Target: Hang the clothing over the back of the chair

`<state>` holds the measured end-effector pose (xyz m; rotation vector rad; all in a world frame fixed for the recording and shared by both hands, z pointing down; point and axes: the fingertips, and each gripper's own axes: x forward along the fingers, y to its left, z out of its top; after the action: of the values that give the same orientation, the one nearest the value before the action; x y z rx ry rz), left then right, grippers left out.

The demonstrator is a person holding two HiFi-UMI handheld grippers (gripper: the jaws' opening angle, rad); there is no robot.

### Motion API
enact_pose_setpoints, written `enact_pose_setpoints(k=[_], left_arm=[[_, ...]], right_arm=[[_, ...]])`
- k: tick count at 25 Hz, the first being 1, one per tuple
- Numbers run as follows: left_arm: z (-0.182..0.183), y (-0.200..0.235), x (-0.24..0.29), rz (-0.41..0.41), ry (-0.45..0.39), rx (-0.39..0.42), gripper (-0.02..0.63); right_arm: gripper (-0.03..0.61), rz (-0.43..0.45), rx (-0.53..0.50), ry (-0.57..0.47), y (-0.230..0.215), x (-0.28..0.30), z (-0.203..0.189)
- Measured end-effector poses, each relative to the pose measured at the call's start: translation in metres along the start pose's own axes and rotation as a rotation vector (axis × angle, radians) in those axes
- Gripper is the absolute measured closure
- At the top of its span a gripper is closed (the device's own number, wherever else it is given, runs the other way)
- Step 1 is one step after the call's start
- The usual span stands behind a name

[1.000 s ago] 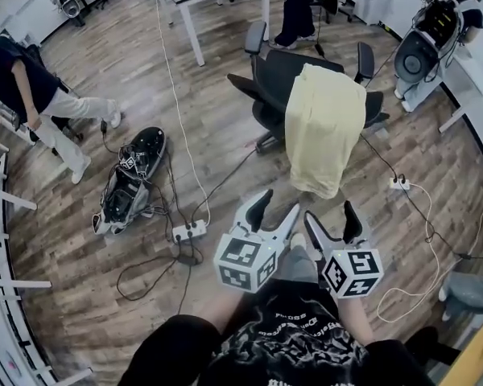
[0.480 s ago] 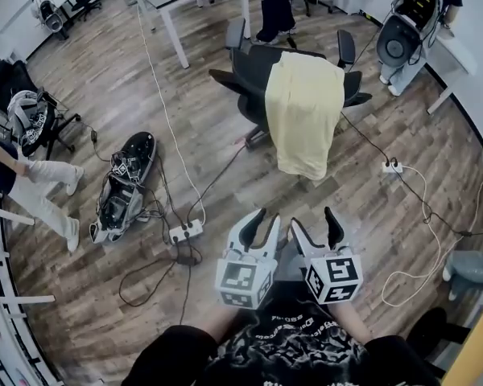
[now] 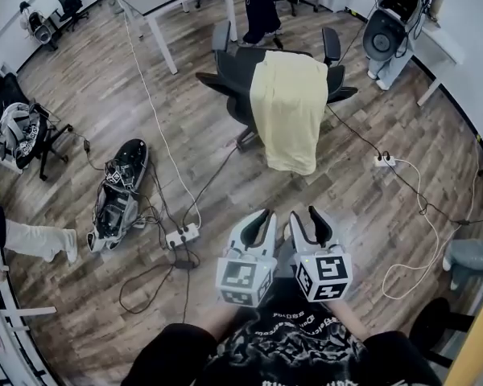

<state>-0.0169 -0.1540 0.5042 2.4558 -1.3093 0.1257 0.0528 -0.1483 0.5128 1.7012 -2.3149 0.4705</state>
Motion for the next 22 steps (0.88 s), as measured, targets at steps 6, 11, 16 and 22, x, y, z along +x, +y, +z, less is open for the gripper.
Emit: enact_pose_setpoints(k=[6, 11, 16, 22], left_arm=[[-0.002, 0.006, 0.004, 0.027, 0.027, 0.008, 0.583], [0.003, 0.003, 0.006, 0.010, 0.020, 0.003, 0.589], [0.000, 0.007, 0.004, 0.006, 0.033, 0.010, 0.595], [-0.001, 0.003, 0.008, -0.013, 0.046, 0.013, 0.595]], right_arm=[[0.540, 0.009, 0.009, -0.031, 0.004, 0.004, 0.009], [0.572, 0.017, 0.004, -0.031, 0.009, 0.005, 0.010], [0.574, 0.015, -0.003, -0.011, 0.018, 0.008, 0.004], [0.574, -0.003, -0.015, -0.008, 0.016, 0.008, 0.005]])
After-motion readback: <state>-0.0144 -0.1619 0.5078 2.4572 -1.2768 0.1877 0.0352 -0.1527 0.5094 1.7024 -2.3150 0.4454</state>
